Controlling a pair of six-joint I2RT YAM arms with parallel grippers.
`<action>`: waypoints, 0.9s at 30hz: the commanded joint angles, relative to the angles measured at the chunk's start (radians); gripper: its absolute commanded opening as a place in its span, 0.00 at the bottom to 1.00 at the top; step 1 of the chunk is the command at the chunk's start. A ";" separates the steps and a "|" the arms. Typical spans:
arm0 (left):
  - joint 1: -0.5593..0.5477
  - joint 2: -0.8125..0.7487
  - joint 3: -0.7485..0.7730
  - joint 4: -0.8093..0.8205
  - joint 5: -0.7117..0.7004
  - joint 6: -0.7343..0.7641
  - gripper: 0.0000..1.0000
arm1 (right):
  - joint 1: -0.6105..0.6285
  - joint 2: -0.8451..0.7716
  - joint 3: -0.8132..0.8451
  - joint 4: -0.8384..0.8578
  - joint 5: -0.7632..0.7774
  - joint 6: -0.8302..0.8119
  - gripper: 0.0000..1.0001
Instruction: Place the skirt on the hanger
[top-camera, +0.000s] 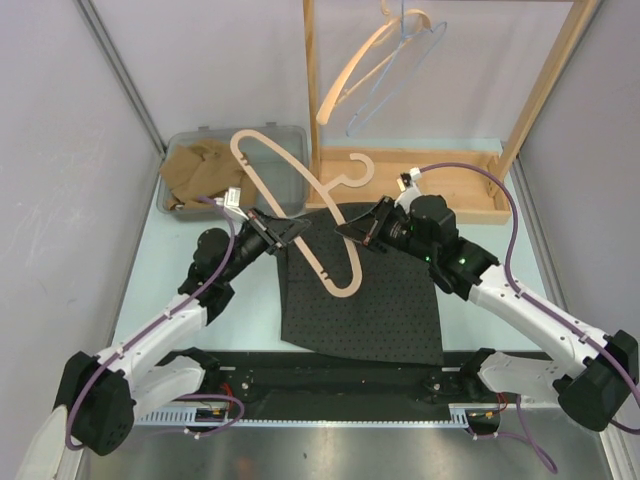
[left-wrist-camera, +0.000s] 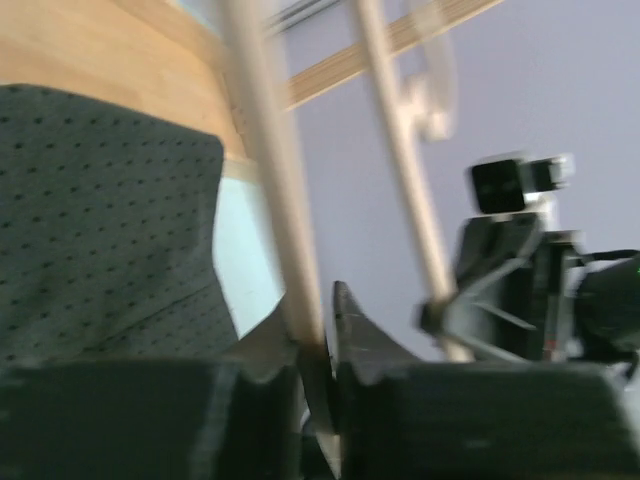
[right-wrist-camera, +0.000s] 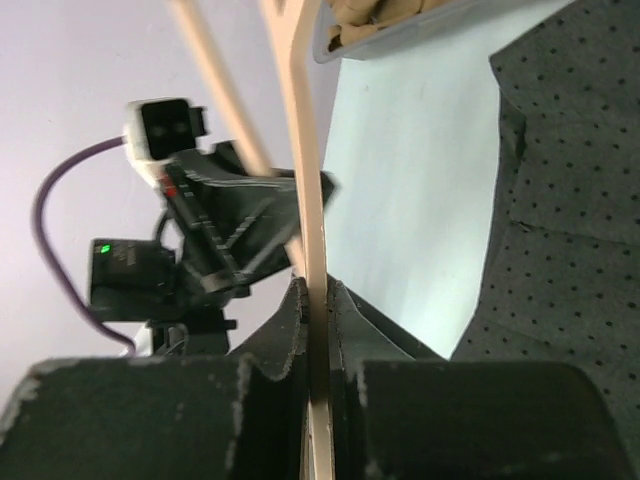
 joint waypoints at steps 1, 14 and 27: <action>-0.008 -0.037 -0.018 0.024 0.039 0.077 0.04 | 0.006 0.001 0.015 0.091 -0.028 0.039 0.00; -0.008 -0.114 0.013 -0.028 0.127 0.060 0.00 | 0.014 0.098 0.014 0.432 -0.060 -0.104 0.50; -0.006 -0.160 0.047 -0.179 0.133 0.111 0.00 | 0.038 0.228 0.014 0.628 -0.070 -0.151 0.00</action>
